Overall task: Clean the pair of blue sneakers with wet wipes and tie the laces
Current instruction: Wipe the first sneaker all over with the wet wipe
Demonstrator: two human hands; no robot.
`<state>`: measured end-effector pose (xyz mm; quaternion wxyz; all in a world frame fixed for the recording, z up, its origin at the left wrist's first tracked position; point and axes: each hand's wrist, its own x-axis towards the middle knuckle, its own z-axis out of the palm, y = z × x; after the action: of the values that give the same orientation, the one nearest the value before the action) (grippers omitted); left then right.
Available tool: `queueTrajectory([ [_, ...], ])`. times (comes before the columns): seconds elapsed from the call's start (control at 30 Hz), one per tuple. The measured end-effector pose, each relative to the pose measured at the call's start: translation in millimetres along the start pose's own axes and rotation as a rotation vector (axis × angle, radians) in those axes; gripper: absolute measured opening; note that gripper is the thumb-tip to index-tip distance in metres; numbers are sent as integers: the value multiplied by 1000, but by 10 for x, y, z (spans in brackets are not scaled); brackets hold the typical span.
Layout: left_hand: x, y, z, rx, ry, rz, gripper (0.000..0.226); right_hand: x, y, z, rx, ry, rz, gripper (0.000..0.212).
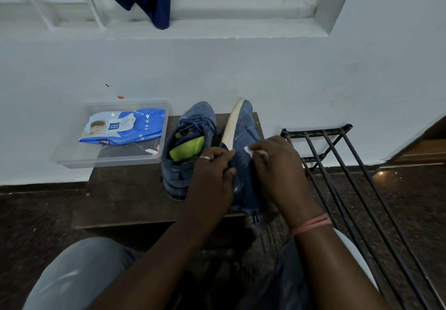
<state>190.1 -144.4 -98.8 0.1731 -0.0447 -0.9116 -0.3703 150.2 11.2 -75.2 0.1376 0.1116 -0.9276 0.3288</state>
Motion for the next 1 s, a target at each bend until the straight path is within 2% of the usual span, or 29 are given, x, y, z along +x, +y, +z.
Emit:
queueTrajectory([
  [0.07, 0, -1, 3, 6, -1, 7, 39, 74, 60, -31, 17, 73, 33, 11],
  [0.2, 12, -15, -2, 17, 0, -14, 39, -67, -96, 55, -33, -66, -63, 12],
  [0.27, 17, -13, 0, 20, -4, -13, 39, -73, -76, 108, -66, -59, -91, 13],
  [0.37, 6, 2, 9, 28, -3, 9, 38, 85, 70, 48, -20, 66, 99, 10],
  [0.43, 4, -10, 12, 38, 5, 13, 38, 99, 79, 8, 46, 83, 161, 11],
  [0.6, 36, -37, 7, 59, 11, 9, 38, -98, -117, 144, -33, -46, -32, 11],
  [0.77, 6, 0, 32, 41, 17, 32, 38, 105, 91, 39, 7, 125, 170, 8],
  [0.9, 30, -20, 8, 45, 22, 12, 36, -94, -162, 120, -63, -42, 38, 8],
  [1.0, 48, -29, 4, 43, 18, 10, 37, -75, -117, 120, -52, -47, 37, 7],
])
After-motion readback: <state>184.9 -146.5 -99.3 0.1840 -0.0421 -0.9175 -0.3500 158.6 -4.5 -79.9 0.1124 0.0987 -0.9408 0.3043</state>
